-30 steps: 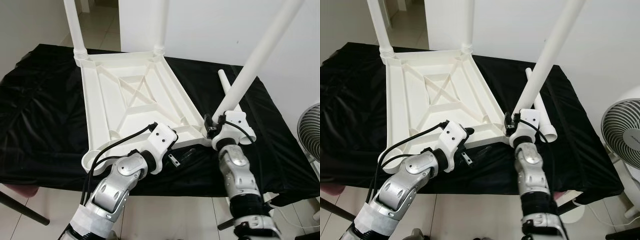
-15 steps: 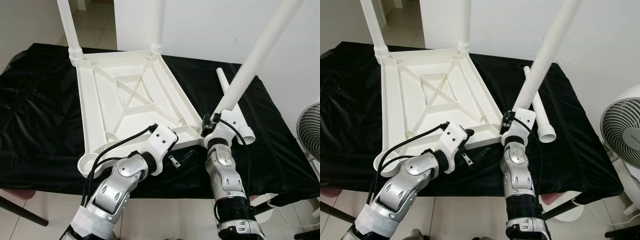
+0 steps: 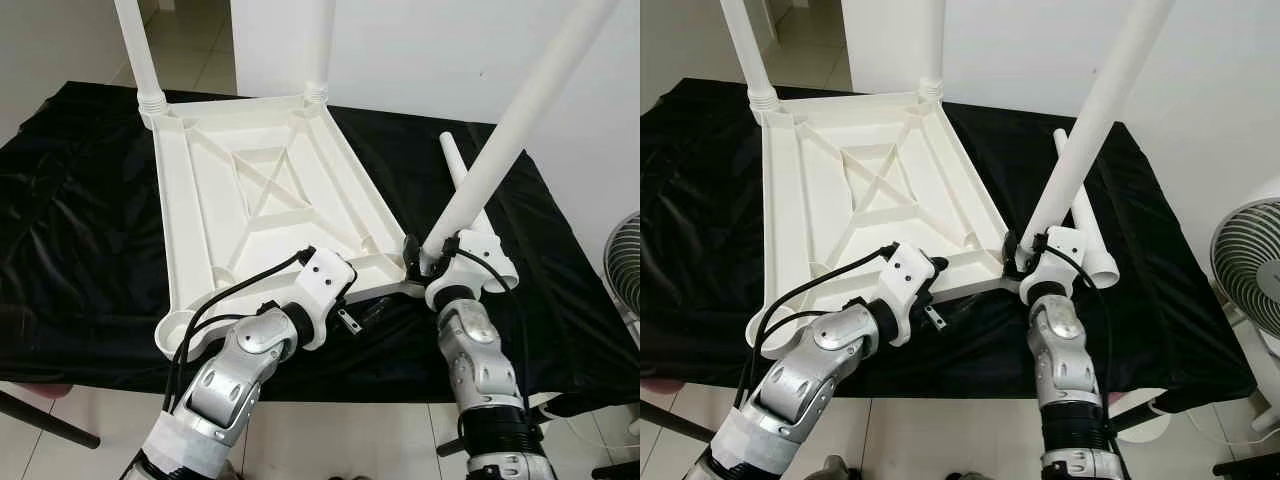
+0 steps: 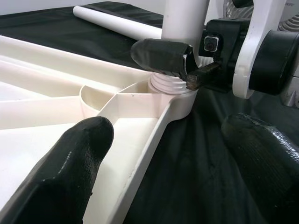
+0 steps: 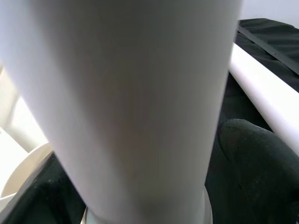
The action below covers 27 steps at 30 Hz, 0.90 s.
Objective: Building children table
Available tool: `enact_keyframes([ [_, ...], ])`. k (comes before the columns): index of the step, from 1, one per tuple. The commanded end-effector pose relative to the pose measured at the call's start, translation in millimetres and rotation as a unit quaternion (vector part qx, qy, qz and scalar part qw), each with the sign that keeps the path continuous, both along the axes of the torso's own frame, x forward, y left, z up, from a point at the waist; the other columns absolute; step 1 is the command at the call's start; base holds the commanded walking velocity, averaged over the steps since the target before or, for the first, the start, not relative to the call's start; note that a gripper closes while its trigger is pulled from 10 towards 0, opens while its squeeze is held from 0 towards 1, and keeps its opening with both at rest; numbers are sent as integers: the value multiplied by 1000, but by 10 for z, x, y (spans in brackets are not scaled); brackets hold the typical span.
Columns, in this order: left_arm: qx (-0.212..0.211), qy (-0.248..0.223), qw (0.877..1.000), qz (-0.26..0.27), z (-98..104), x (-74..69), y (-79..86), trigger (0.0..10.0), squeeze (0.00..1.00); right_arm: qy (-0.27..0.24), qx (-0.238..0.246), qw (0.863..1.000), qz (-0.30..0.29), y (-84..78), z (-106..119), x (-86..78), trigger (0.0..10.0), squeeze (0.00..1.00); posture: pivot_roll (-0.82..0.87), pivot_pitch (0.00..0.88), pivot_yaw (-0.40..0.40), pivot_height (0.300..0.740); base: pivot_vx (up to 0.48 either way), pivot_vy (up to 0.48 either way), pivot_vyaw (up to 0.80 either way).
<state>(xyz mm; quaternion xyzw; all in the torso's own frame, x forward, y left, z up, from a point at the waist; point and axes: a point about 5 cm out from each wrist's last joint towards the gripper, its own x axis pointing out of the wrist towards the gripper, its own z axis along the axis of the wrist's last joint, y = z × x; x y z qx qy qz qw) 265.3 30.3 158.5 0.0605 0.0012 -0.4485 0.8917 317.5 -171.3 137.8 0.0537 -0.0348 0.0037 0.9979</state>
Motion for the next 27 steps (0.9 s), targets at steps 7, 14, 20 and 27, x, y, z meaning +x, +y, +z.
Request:
enact_keyframes([
  [7,4,-1,1000,-22,7,-23,-19,10000,0,0,-41,989,145,15,-8,2,10000,0,100,43,-59,740,0,0,0],
  [14,10,-3,1000,-28,8,-27,0,10000,0,-1,-82,964,253,-34,19,44,10000,0,111,25,-55,740,0,0,0],
  [20,10,-4,999,-30,10,-29,-4,10000,0,-6,-109,952,287,-131,96,136,10000,0,114,15,-54,740,0,0,0],
  [27,11,-6,999,-31,12,-33,-8,10000,0,8,-145,942,303,-244,111,206,0,0,118,3,-57,740,0,0,0],
])
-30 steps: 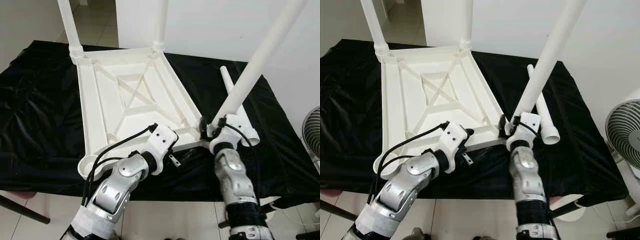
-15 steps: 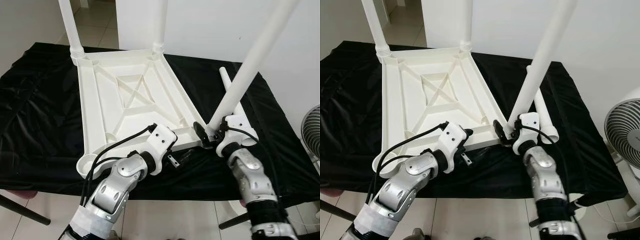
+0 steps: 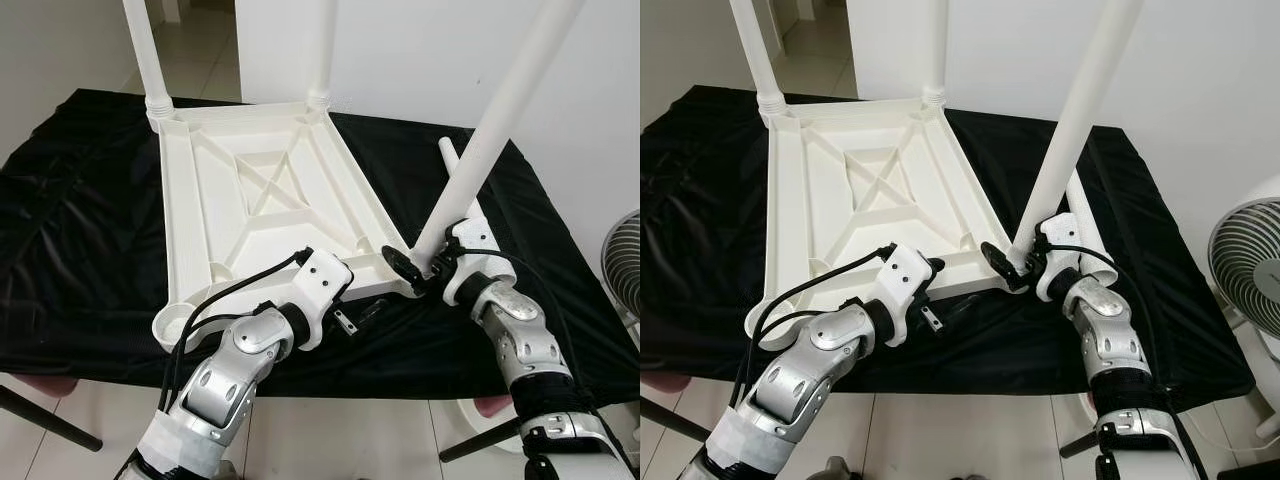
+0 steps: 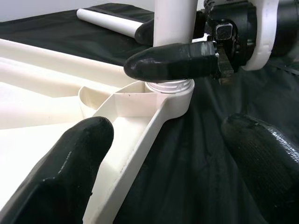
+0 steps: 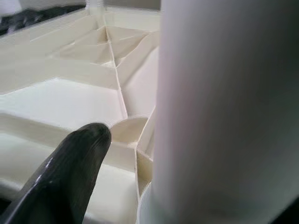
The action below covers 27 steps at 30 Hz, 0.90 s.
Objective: Building children table
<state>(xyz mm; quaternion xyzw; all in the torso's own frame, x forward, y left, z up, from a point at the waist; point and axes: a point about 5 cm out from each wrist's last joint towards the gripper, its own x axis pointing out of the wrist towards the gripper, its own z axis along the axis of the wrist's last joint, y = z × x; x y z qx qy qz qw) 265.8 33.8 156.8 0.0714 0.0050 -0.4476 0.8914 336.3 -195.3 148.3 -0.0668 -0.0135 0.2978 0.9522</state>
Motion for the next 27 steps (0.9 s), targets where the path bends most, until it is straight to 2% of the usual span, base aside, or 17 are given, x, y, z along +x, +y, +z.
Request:
enact_keyframes([
  [1,-1,-4,999,-32,29,-39,-43,10000,0,1,-18,1000,13,-4,7,19,0,0,118,3,-57,740,0,0,0],
  [8,0,-2,999,-33,17,-52,-45,10000,0,14,-36,999,27,-66,-50,1,0,0,116,0,-62,740,0,0,0],
  [15,-1,-2,999,-33,9,-57,-55,10000,0,32,-28,999,-1,-118,-145,-35,0,0,110,0,-64,740,0,0,0],
  [22,-2,-1,999,-35,8,-62,-59,10000,0,28,-4,995,-99,-124,-233,-31,0,0,108,0,-66,740,0,0,0],
  [27,-3,0,999,-36,4,-74,-67,10000,0,34,27,984,-175,-59,-246,-27,0,0,106,0,-65,740,0,0,0],
])
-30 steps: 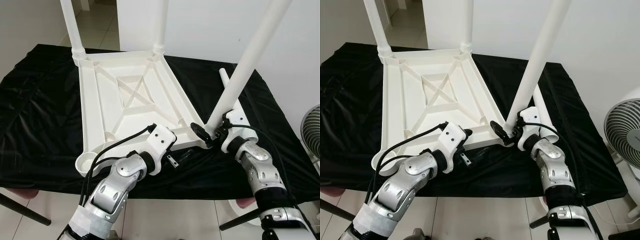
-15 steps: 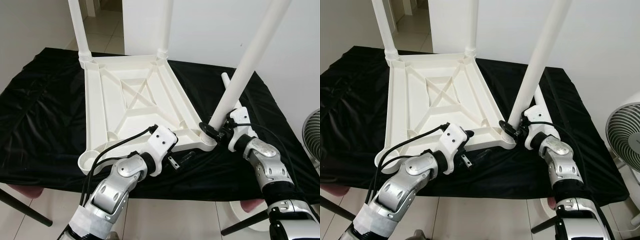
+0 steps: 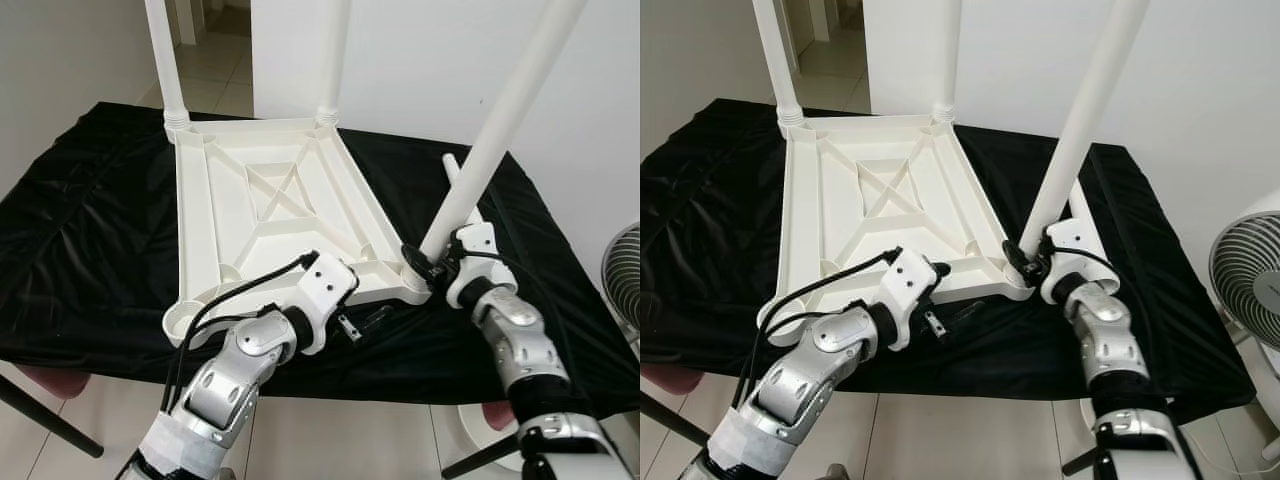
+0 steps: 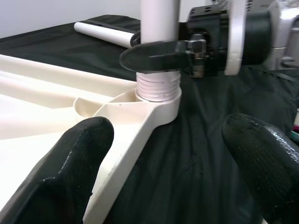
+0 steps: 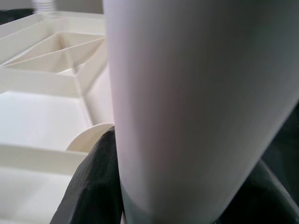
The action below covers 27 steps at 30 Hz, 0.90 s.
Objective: Building children table
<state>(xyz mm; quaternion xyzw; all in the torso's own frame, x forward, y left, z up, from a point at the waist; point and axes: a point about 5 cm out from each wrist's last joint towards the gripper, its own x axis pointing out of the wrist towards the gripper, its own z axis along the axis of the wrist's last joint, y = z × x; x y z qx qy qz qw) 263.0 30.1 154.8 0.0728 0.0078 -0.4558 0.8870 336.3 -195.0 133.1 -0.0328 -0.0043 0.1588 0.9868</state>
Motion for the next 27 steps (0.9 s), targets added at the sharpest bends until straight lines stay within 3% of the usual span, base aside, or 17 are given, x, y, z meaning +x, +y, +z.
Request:
enact_keyframes([
  [1,-6,-2,1000,-27,23,-47,-33,10000,0,31,13,998,-62,-37,-100,-16,0,0,105,2,-64,740,0,0,0],
  [8,-6,-1,1000,-30,26,-48,-39,10000,0,27,25,987,-157,43,-88,14,0,0,102,6,-59,740,0,0,0],
  [10,-6,0,999,-32,25,-52,-42,10000,0,17,25,974,-224,67,-73,5,0,0,103,6,-59,740,0,0,0],
  [12,-6,0,999,-32,25,-56,-43,10000,0,16,25,968,-247,89,-73,-5,0,0,103,6,-59,740,0,0,0],
  [17,-7,1,999,-32,21,-63,-46,10000,0,19,40,958,-282,159,-88,-26,0,0,103,7,-59,740,0,0,0],
  [21,-8,2,999,-33,21,-65,-52,10000,0,18,76,945,-318,304,-34,-14,0,0,104,5,-60,740,0,0,0],
  [25,-8,1,999,-34,23,-63,-54,10000,0,15,79,946,-314,321,-15,-6,157,0,105,5,-60,740,0,0,0],
  [26,-8,1,999,-33,25,-62,-55,10000,0,14,82,947,-309,321,-5,-5,10000,0,106,6,-62,740,0,0,0],
  [27,-8,0,999,-33,28,-61,-54,10000,0,10,84,948,-307,304,3,-11,10000,0,107,7,-63,740,0,0,0],
])
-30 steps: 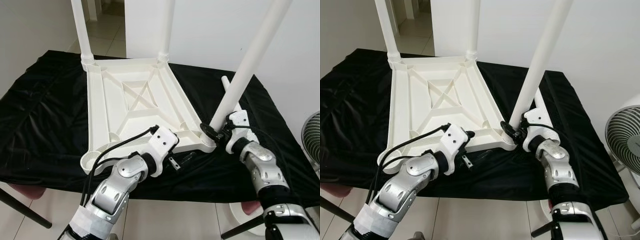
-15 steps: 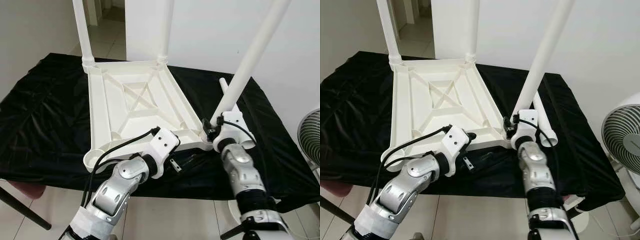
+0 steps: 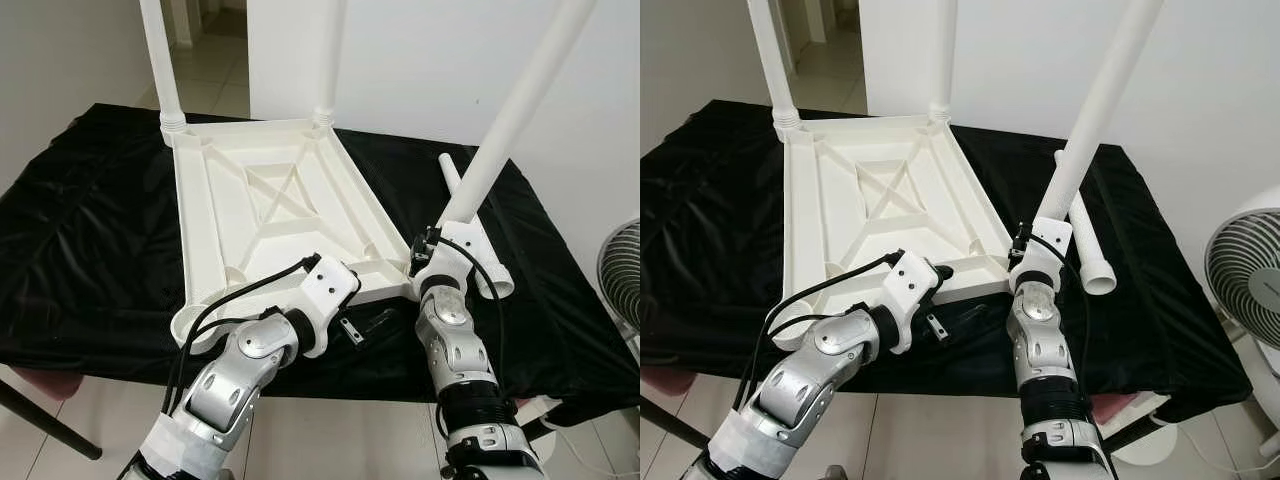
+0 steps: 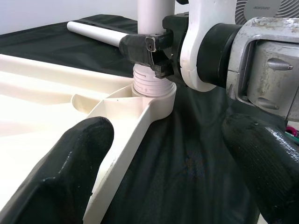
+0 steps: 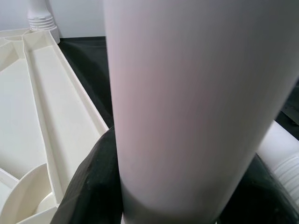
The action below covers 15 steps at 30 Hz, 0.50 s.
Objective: Building children table
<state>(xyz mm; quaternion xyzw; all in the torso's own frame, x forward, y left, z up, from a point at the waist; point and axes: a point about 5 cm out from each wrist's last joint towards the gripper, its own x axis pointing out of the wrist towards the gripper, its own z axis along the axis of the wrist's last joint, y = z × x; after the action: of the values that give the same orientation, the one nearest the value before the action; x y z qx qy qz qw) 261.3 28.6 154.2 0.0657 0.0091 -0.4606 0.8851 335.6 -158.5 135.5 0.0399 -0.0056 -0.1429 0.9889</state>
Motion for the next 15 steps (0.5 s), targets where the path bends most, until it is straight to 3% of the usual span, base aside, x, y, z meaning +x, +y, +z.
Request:
enact_keyframes([
  [1,-3,-5,1000,-27,36,-43,-39,10000,0,2,15,1000,-7,-81,-14,-7,10000,0,107,7,-64,740,0,0,0],
  [5,-3,-5,1000,-26,37,-42,-37,10000,0,-1,15,1000,-10,-102,-8,-14,10000,0,107,7,-64,740,0,0,0],
  [6,-3,-5,1000,-25,37,-43,-37,10000,0,-5,15,1000,-8,-110,0,-19,10000,329,106,8,-63,740,0,0,0],
  [7,-4,-5,1000,-25,39,-46,-36,10000,0,-11,15,1000,0,-112,14,-27,10000,1000,106,13,-64,740,0,0,0],
  [15,-5,-4,1000,-22,38,-50,-31,10000,0,-72,20,997,30,-106,135,-154,10000,1000,101,23,-63,740,0,0,0],
])
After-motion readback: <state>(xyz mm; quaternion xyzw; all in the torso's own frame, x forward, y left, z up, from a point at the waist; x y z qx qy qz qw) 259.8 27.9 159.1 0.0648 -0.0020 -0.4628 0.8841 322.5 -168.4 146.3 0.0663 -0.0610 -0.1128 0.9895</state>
